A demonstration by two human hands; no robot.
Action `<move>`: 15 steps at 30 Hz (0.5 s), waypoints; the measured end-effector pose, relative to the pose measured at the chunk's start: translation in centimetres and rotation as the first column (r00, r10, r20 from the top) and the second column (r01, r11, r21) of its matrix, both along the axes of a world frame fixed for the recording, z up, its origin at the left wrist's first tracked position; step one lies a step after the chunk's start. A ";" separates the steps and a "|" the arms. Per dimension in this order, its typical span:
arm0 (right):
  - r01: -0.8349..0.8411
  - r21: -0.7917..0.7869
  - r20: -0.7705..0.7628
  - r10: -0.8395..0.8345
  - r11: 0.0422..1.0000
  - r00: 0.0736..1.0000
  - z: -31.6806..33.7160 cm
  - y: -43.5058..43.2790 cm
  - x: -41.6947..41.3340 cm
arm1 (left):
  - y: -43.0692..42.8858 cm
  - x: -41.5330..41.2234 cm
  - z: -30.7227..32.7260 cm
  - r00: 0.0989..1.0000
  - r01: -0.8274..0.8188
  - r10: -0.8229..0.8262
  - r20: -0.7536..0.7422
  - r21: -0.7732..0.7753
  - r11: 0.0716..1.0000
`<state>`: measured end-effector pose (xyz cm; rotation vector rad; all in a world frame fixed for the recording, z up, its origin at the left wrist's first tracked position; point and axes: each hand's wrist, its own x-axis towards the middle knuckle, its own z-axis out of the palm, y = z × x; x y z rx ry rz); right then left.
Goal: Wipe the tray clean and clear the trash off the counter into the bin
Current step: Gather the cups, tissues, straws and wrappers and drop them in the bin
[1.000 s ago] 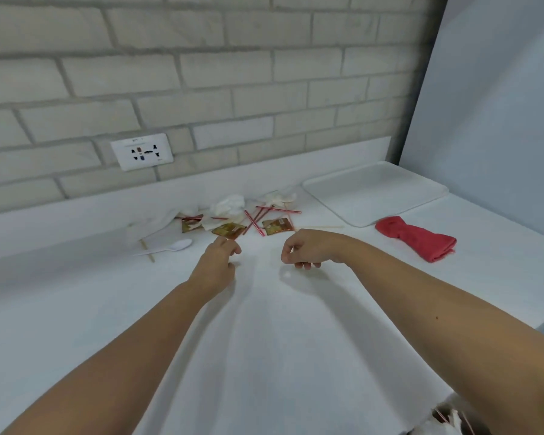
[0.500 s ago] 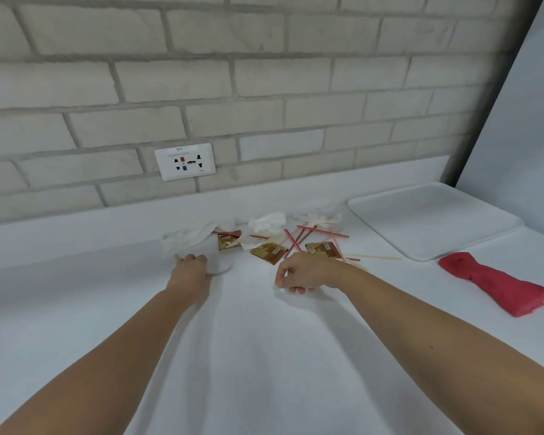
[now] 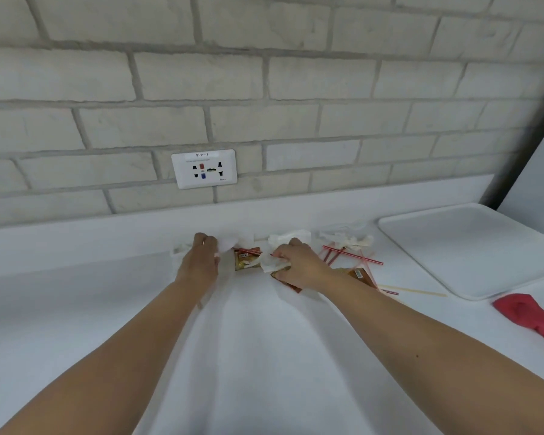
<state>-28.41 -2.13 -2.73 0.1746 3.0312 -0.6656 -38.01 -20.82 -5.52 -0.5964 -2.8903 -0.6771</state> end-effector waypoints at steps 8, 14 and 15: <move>-0.031 0.174 0.115 0.010 0.984 0.993 -1.5 -1.1 -3.9 | 0.7 -2.5 -1.0 0.997 -0.023 0.031 0.070 -0.104 0.994; -0.029 0.341 0.051 0.013 0.940 0.999 -2.5 -1.7 -5.1 | -0.9 -2.7 0.7 0.992 -0.065 0.080 -0.098 0.148 0.987; -0.028 0.341 0.045 0.014 0.939 0.999 -2.7 -1.7 -5.2 | -1.3 -2.5 1.5 0.990 -0.065 0.091 -0.106 0.225 0.972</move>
